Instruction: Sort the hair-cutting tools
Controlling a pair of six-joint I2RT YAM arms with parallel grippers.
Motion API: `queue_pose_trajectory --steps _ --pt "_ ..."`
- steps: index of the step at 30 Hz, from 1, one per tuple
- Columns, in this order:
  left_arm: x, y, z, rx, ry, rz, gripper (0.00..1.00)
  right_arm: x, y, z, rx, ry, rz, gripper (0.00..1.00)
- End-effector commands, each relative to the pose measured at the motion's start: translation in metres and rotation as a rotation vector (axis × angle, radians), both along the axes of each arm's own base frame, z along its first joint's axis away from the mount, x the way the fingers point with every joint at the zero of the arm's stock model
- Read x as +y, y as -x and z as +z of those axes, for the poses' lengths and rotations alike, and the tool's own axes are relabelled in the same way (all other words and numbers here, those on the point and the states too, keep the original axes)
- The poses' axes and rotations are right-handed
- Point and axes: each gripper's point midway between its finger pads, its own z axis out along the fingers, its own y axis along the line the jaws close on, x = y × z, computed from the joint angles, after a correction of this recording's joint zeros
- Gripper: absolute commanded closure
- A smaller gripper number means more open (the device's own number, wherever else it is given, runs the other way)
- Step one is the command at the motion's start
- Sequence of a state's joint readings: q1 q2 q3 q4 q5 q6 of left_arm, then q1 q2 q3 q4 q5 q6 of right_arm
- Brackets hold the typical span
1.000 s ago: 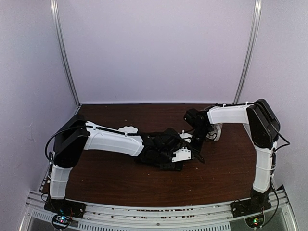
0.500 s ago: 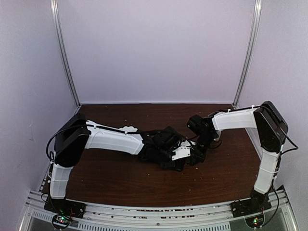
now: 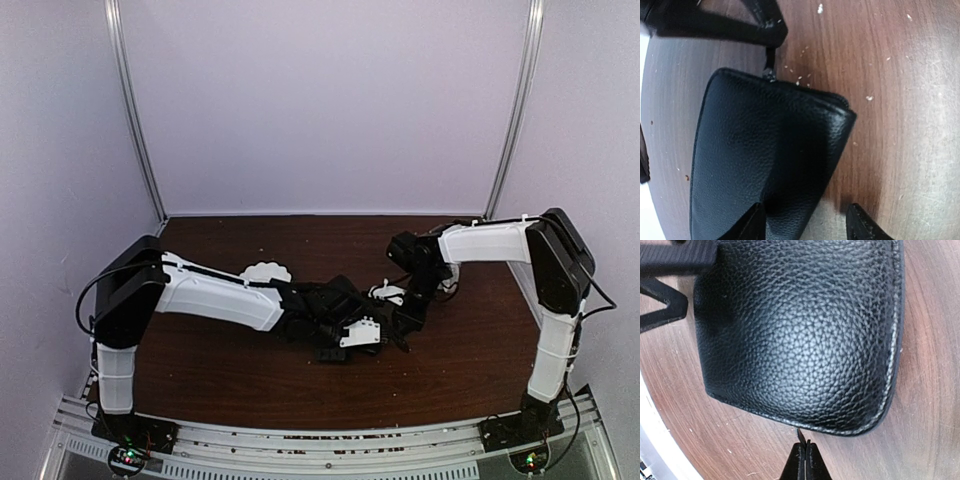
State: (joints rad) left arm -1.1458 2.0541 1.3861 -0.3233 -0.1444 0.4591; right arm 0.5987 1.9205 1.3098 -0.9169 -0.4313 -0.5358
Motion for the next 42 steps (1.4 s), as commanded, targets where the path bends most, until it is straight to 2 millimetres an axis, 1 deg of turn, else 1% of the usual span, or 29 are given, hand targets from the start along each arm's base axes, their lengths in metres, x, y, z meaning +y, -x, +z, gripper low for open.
queue_pose_trajectory --steps 1,5,9,12,16,20,24,28,31,33,36,39,41,42 --pt "-0.009 -0.005 -0.004 -0.056 -0.035 -0.022 0.42 0.005 -0.006 0.0 0.011 -0.011 -0.004 1.0" --pt "-0.016 -0.016 -0.007 -0.111 -0.04 0.0 0.45 0.007 -0.006 0.001 0.014 -0.016 -0.008 1.0" --pt "-0.02 -0.029 -0.008 -0.162 -0.036 0.044 0.48 0.006 0.002 -0.001 0.039 -0.024 -0.002 1.0" --pt "-0.023 -0.036 -0.007 -0.187 -0.014 0.086 0.53 0.005 0.017 -0.004 0.079 -0.027 0.017 1.0" --pt "-0.027 -0.04 -0.009 -0.185 0.014 0.123 0.62 0.013 0.042 -0.007 0.155 -0.06 0.058 1.0" --pt "-0.027 -0.041 -0.011 -0.183 0.03 0.146 0.66 0.023 0.065 -0.001 0.236 -0.094 0.131 1.0" --pt "-0.024 -0.04 -0.013 -0.177 0.03 0.16 0.66 0.027 0.079 0.004 0.278 -0.12 0.17 1.0" --pt "-0.023 -0.038 -0.011 -0.168 0.045 0.172 0.66 0.033 0.081 0.008 0.315 -0.147 0.152 1.0" --pt "-0.019 -0.036 0.0 -0.173 0.059 0.174 0.64 0.028 0.073 0.01 0.271 -0.126 0.14 0.99" --pt "-0.011 -0.033 0.009 -0.179 0.061 0.179 0.61 0.022 0.062 0.016 0.216 -0.122 0.117 0.92" --pt "0.003 -0.03 0.028 -0.187 0.064 0.218 0.54 0.011 0.049 0.03 0.14 -0.127 0.082 0.8" --pt "0.019 -0.027 0.051 -0.19 0.068 0.263 0.47 -0.001 0.041 0.044 0.069 -0.119 0.054 0.72" --pt "0.033 -0.027 0.069 -0.212 0.075 0.3 0.42 -0.008 0.037 0.055 0.024 -0.124 0.038 0.7" --pt "0.042 -0.03 0.079 -0.242 0.073 0.329 0.39 -0.011 0.036 0.061 0.004 -0.131 0.029 0.69"
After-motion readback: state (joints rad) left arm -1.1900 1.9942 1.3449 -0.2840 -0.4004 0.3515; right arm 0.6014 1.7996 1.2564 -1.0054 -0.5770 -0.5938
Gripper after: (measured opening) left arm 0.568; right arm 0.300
